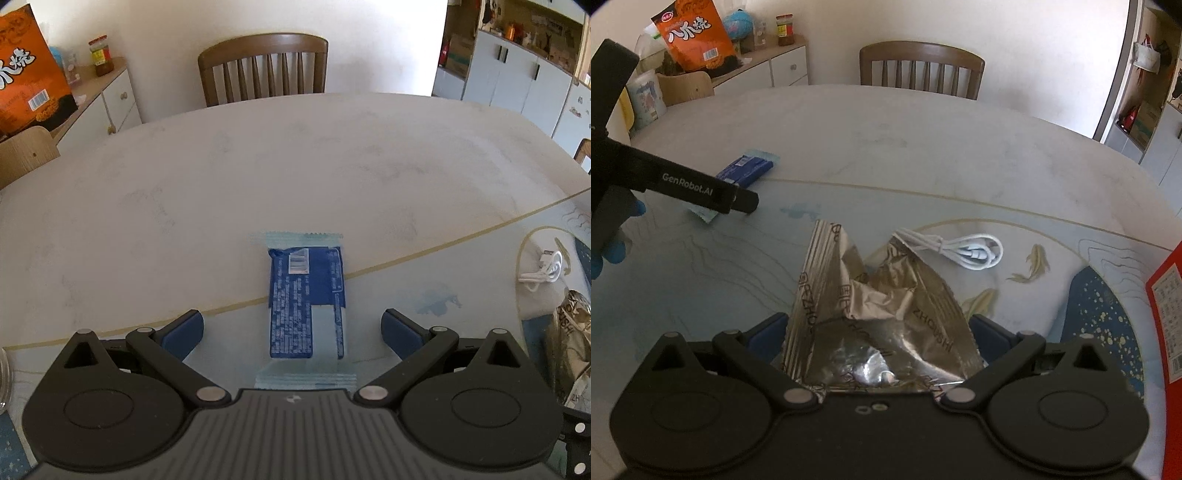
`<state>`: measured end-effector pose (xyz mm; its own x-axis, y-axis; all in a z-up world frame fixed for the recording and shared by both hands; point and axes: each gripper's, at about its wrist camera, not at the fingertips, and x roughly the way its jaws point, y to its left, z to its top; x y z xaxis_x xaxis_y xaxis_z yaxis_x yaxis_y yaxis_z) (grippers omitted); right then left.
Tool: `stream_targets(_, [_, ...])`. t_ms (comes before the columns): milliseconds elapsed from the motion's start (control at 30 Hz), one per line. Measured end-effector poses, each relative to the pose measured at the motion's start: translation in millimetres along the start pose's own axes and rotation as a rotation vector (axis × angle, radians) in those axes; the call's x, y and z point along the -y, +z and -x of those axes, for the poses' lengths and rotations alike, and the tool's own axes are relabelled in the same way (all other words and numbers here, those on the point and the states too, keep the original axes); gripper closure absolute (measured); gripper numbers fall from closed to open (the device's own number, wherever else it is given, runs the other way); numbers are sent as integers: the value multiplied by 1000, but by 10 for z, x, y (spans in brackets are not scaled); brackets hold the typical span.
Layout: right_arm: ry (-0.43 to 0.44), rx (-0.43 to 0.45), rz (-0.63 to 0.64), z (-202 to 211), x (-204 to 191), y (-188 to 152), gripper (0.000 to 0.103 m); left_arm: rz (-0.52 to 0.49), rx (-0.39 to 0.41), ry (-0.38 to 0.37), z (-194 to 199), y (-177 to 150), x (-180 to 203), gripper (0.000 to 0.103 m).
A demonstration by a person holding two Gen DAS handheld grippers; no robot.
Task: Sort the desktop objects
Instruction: 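Grasp the blue wafer bar with the left tool while the right tool grasps the foil bag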
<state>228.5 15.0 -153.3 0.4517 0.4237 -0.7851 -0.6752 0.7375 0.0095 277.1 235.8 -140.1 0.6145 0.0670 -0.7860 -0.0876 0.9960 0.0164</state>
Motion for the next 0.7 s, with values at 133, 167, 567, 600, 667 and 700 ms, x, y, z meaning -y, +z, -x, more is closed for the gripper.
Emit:
stream_targets(133, [6, -6, -10, -13, 8, -8, 1, -6, 19, -1, -4, -41, 16, 0])
stream_targets(167, [6, -6, -12, -15, 10, -9, 1, -3, 23, 0, -1, -55, 19, 1])
stream_targets(567, [20, -1, 0, 7, 5, -10, 8, -3, 68, 11, 62, -80, 92, 32])
stream_targets(600, [21, -1, 1, 8, 3, -10, 9, -3, 71, 11, 71, -80, 92, 38])
stream_targets(667, [26, 0, 5, 24, 8, -13, 12, -4, 76, 12, 86, -70, 98, 51])
stream_targets(700, [28, 0, 8, 28, 5, -11, 12, -4, 80, 14, 90, -66, 99, 56])
